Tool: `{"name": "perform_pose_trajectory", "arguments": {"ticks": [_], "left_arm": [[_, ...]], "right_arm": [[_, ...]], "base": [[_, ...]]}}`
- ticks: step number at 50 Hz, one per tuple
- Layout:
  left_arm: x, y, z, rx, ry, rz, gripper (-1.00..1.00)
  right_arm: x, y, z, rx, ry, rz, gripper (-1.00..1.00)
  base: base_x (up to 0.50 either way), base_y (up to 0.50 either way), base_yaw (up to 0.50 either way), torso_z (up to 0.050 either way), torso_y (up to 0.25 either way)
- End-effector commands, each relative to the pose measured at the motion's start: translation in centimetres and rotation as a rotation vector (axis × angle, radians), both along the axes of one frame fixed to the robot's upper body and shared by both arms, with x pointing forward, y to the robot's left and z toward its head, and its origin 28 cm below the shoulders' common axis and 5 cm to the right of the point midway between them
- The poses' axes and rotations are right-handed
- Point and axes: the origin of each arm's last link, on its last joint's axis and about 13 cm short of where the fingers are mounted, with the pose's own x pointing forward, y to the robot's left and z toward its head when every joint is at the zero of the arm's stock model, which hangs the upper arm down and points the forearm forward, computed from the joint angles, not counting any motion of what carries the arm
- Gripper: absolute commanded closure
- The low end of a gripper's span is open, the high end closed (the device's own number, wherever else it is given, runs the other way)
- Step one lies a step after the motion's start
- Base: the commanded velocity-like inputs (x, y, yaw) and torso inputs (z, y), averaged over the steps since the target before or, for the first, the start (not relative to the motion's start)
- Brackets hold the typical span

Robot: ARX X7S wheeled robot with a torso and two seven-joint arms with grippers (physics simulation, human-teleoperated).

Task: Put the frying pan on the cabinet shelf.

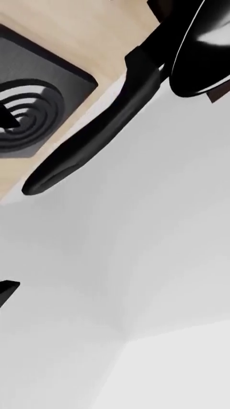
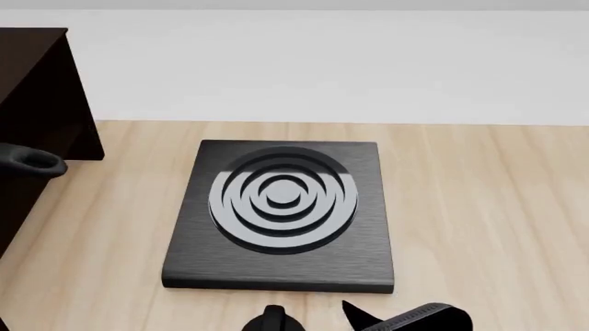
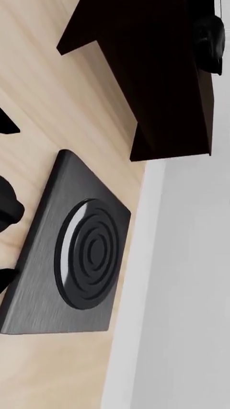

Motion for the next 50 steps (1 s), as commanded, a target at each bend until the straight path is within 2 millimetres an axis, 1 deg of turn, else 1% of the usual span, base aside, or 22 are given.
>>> {"name": "perform_pose_trajectory", "arguments": {"ticks": [1,11,12,14,17,18,19,20,22,25,27,31,34,37,47,50], "left_arm": [[-1.7,-0.8,-0.4,0.066,-0.012,-0.013,-1.00],[-2.4,-1.3,-2.0,0.320,-0.053,0.037,-1.00],[-2.3,-1.4,-2.5,0.382,-0.049,0.052,-1.00],[-2.3,-1.6,-3.0,0.443,-0.046,0.063,-1.00],[-2.4,-2.2,-3.7,0.559,-0.051,0.057,-1.00],[-2.3,-2.3,-3.9,0.608,-0.049,0.080,-1.00],[-2.3,-2.5,-4.2,0.703,-0.055,0.103,-1.00],[-2.3,-3.0,-4.5,0.736,-0.075,0.075,-1.00],[-2.5,-3.7,-4.8,0.699,-0.078,0.065,-1.00],[-2.6,-4.5,-5.5,0.850,-0.110,0.063,-1.00],[-2.6,-4.8,-5.6,0.838,-0.120,0.060,-1.00],[-2.5,-5.3,-5.8,0.891,-0.140,0.063,-1.00],[-2.5,-5.4,-5.8,0.895,-0.148,0.074,-1.00],[-2.4,-5.5,-6.0,0.948,-0.156,0.109,-1.00],[-1.8,-5.4,-6.1,0.983,-0.142,0.153,-1.00],[-1.6,-5.4,-6.1,1.019,-0.143,0.158,-1.00]], "right_arm": [[0.0,-0.2,0.2,0.008,-0.009,-0.022,-1.00],[0.1,-0.2,0.0,0.017,-0.009,-0.038,-1.00],[0.2,-0.2,-0.1,0.019,-0.008,-0.041,-1.00],[0.2,-0.3,-0.1,0.022,-0.008,-0.048,-1.00],[0.3,-0.4,-0.2,0.032,-0.009,-0.062,-1.00],[0.3,-0.4,-0.2,0.031,-0.010,-0.065,-1.00],[0.4,-0.4,-0.2,0.026,-0.011,-0.071,-1.00],[0.4,-0.3,-0.2,0.026,-0.012,-0.072,-1.00],[0.4,-0.3,-0.2,0.027,-0.016,-0.070,-1.00],[0.4,-0.3,-0.3,0.016,-0.022,-0.068,-1.00],[0.4,-0.3,-0.3,0.017,-0.022,-0.069,-1.00],[0.7,-0.4,-0.6,0.026,-0.020,-0.083,-1.00],[0.8,-0.5,-0.6,0.045,-0.016,-0.104,-1.00],[1.0,-0.7,-0.6,0.054,-0.021,-0.130,-1.00],[1.0,-1.3,0.2,0.049,-0.063,-0.211,-1.00],[1.0,-1.5,0.5,0.054,-0.075,-0.226,-1.00]], "base": [[0.00,0.00,0.00,0.000,0.000],[0.00,0.00,0.00,0.000,0.000],[0.00,0.00,0.00,0.000,0.000],[0.00,0.00,0.00,0.000,0.000],[0.00,0.00,0.00,0.000,0.000],[0.00,0.00,0.00,0.000,0.000],[0.00,0.00,0.00,0.000,0.000],[0.00,0.00,0.00,0.000,0.000],[0.00,0.00,0.00,0.000,0.000],[0.00,0.00,0.00,0.000,0.000],[0.00,0.00,0.00,0.000,0.000],[0.00,0.00,0.00,0.000,0.000],[0.00,0.00,0.00,0.000,0.000],[0.00,0.00,0.00,0.000,0.000],[0.00,0.00,0.00,0.000,0.000],[0.00,0.00,0.00,0.000,0.000]]}}
